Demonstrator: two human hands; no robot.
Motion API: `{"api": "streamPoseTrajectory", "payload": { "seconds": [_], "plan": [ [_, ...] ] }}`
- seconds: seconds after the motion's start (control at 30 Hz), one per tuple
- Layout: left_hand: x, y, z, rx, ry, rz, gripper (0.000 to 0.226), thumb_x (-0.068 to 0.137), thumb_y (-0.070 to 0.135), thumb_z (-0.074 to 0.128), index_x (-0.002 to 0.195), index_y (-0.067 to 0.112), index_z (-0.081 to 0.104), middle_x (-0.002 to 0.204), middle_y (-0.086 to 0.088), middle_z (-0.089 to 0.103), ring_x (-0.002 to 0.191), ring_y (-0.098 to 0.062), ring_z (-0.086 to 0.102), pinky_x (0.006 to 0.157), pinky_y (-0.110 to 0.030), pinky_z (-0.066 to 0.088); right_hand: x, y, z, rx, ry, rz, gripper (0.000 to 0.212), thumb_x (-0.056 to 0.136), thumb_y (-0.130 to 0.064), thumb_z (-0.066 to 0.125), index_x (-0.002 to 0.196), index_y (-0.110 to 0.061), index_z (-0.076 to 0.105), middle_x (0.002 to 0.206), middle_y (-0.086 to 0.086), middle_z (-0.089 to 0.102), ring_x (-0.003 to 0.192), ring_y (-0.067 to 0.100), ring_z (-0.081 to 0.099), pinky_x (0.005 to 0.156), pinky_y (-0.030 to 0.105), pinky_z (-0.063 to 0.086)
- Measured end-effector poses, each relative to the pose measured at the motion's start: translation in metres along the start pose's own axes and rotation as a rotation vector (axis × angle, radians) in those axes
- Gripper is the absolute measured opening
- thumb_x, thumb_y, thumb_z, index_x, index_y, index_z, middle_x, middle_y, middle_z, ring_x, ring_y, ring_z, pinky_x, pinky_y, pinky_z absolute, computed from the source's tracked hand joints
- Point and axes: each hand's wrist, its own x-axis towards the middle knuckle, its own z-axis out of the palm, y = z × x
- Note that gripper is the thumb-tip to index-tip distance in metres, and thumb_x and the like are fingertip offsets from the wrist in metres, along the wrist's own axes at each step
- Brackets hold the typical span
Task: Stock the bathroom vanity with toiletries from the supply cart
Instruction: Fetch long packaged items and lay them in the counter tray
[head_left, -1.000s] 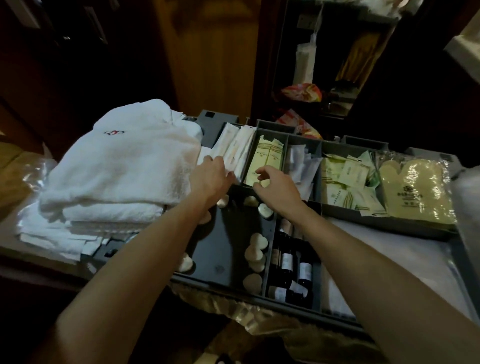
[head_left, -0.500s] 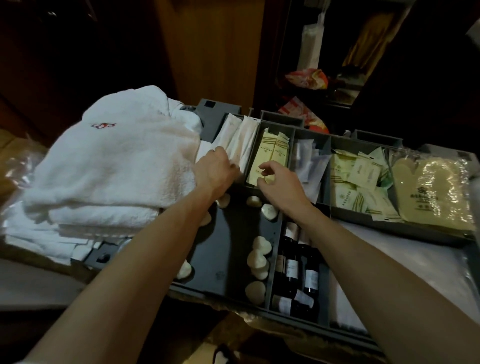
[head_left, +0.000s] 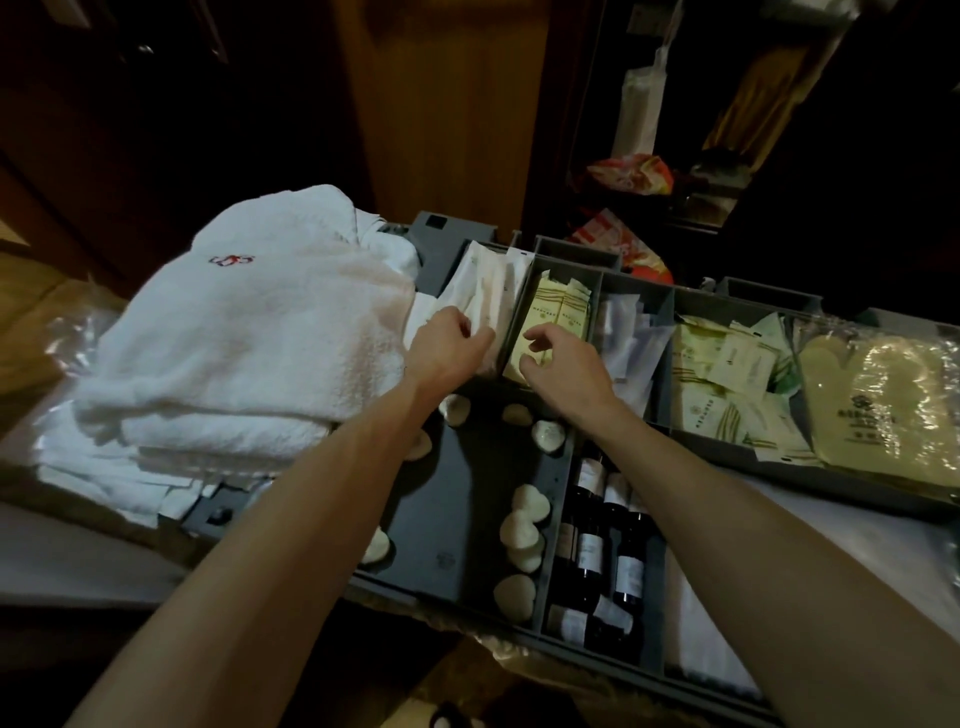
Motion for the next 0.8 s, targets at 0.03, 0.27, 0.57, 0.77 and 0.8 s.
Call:
{"api": "streamPoseTrajectory", "payload": {
  "seconds": [0.03, 0.27, 0.57, 0.77, 0.8],
  "plan": [
    [-0.002, -0.001, -0.002, -0.018, 0.005, 0.015, 0.022, 0.094, 0.038, 0.061, 0.097, 0.016, 0.058, 0.08, 0.006, 0.057, 0.069, -0.008, 0.051, 0.056, -0.027, 0.036, 0.001, -0.002, 0.001, -0.015, 0.004, -0.011, 0.037, 0.091, -0.031, 0.063, 0.127, -0.025, 0.059, 0.121, -0.004, 0.066, 0.106, 0.016, 0.062, 0.089, 0.038, 0.055],
    [-0.024, -0.006, -0.007, -0.194, 0.172, -0.016, 0.02, 0.098, 0.036, 0.056, 0.098, 0.016, 0.053, 0.085, 0.003, 0.056, 0.075, -0.011, 0.055, 0.062, -0.028, 0.043, 0.016, -0.022, 0.017, -0.253, 0.057, -0.077, 0.024, 0.092, -0.039, 0.062, 0.108, -0.021, 0.063, 0.111, 0.004, 0.058, 0.091, 0.022, 0.062, 0.077, 0.044, 0.057],
    [-0.035, -0.022, -0.011, -0.334, 0.119, -0.117, 0.017, 0.098, 0.029, 0.061, 0.099, 0.016, 0.05, 0.087, 0.003, 0.06, 0.07, -0.008, 0.059, 0.042, -0.012, 0.041, 0.022, -0.046, 0.031, -0.421, 0.011, -0.021, 0.03, 0.096, -0.041, 0.06, 0.106, -0.013, 0.062, 0.109, 0.01, 0.052, 0.078, 0.024, 0.053, 0.066, 0.038, 0.046],
    [-0.031, -0.026, -0.013, -0.504, 0.092, -0.182, 0.013, 0.091, 0.03, 0.068, 0.097, 0.025, 0.058, 0.099, 0.001, 0.071, 0.084, -0.015, 0.072, 0.071, -0.039, 0.063, 0.022, -0.056, 0.034, -0.459, 0.027, -0.033, 0.02, 0.098, -0.035, 0.057, 0.094, -0.016, 0.061, 0.095, 0.008, 0.06, 0.074, 0.023, 0.052, 0.064, 0.036, 0.039],
    [-0.031, -0.027, -0.013, -0.51, 0.077, -0.173, 0.007, 0.091, 0.027, 0.068, 0.095, 0.025, 0.062, 0.097, 0.001, 0.073, 0.084, -0.016, 0.073, 0.073, -0.04, 0.064, 0.022, -0.057, 0.035, -0.473, 0.03, -0.027, 0.019, 0.098, -0.034, 0.058, 0.09, -0.017, 0.06, 0.091, 0.007, 0.06, 0.073, 0.022, 0.052, 0.064, 0.035, 0.039]
  ]
}}
